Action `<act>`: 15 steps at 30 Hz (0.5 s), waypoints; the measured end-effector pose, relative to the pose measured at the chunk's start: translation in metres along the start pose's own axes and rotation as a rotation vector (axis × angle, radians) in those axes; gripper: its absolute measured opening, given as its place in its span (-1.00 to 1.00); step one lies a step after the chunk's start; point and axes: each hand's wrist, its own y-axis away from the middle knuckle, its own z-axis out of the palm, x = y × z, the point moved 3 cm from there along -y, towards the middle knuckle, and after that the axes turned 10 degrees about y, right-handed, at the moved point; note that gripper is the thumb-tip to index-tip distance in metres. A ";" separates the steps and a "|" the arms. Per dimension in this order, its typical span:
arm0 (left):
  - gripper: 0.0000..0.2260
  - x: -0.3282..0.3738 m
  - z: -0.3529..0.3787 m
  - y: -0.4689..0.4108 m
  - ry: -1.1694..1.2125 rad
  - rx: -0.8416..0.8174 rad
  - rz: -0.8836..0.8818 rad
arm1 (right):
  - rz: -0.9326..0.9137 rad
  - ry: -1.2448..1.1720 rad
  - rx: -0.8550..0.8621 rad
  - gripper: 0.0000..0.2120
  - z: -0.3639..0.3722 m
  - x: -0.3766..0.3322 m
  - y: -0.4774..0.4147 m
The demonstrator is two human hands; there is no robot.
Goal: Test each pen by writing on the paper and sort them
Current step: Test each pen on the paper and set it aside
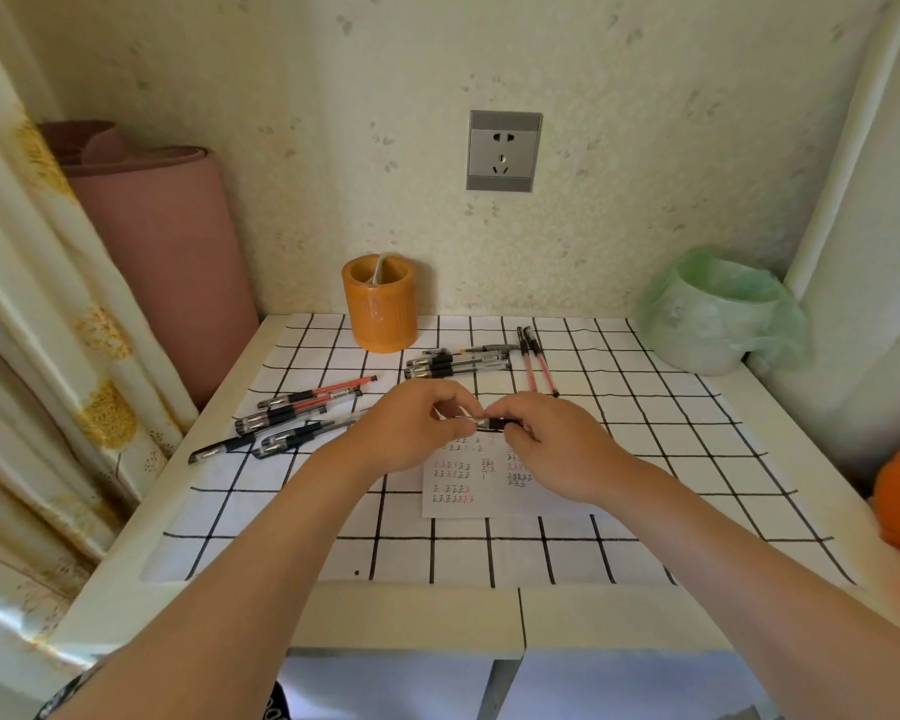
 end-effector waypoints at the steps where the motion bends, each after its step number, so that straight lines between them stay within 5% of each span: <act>1: -0.88 0.001 0.001 0.000 0.058 0.005 -0.020 | -0.023 0.056 -0.007 -0.73 0.000 -0.002 0.001; 4: -0.86 0.006 0.004 0.001 0.198 0.008 -0.089 | -0.020 0.165 -0.001 -0.85 0.000 -0.004 0.004; 8: -0.90 0.011 0.014 0.004 0.261 -0.072 -0.135 | 0.032 0.339 0.037 -0.38 0.001 -0.006 0.003; 15: -0.66 0.015 0.015 0.005 0.284 -0.163 -0.265 | 0.118 0.300 0.088 -0.37 0.003 0.006 -0.002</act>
